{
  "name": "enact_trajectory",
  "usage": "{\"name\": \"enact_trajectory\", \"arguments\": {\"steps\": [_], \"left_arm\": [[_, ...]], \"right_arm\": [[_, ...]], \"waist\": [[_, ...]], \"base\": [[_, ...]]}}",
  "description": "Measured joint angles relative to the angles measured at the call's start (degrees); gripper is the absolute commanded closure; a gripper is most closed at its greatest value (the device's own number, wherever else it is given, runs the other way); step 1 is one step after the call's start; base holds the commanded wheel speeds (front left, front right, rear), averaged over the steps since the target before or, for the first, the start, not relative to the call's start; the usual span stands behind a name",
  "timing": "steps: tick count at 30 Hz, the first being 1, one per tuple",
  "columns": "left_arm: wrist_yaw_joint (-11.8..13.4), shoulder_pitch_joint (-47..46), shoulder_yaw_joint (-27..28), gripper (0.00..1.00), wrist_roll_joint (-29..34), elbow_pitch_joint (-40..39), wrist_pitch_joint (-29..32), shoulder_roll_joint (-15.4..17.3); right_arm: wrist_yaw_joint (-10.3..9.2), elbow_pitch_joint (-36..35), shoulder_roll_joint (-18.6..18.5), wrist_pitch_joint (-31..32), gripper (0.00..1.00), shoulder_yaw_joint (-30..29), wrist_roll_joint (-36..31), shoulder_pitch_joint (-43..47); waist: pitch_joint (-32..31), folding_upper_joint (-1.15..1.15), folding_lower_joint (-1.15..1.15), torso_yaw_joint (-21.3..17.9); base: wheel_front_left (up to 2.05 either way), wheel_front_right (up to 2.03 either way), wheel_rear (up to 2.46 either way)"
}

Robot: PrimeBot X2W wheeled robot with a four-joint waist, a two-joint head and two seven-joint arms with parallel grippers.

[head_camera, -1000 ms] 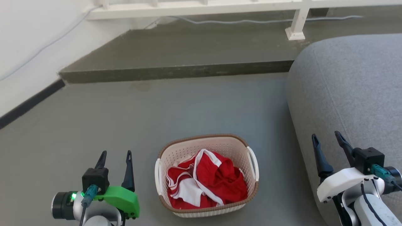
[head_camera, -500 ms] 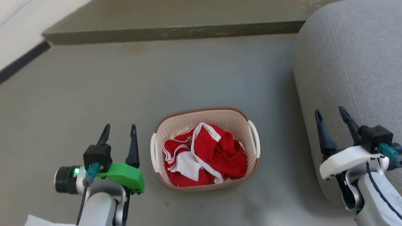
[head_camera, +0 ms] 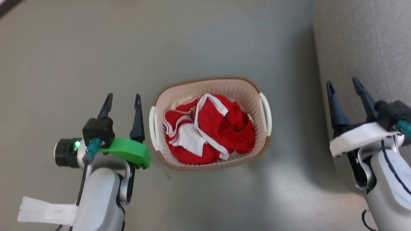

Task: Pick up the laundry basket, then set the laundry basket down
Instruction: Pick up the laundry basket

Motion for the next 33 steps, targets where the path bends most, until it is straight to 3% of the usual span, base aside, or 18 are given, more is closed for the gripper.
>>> {"name": "enact_trajectory", "arguments": {"steps": [17,33], "left_arm": [[0.0,-8.2,-0.2,0.00,-0.2,4.9,-0.5,-0.4],[-1.0,-13.9,-2.2,0.00,-3.4,16.1,0.1,-1.0]], "right_arm": [[1.99,1.3,0.9,-0.1,0.00,0.5,0.0,-7.0],[3.76,8.8,3.5,-0.1,0.00,2.8,0.0,-12.5]], "waist": [[11.7,0.00,0.00,0.5],[19.0,0.00,0.00,0.0]], "base": [[0.00,0.00,0.00],[0.00,0.00,0.00]]}}
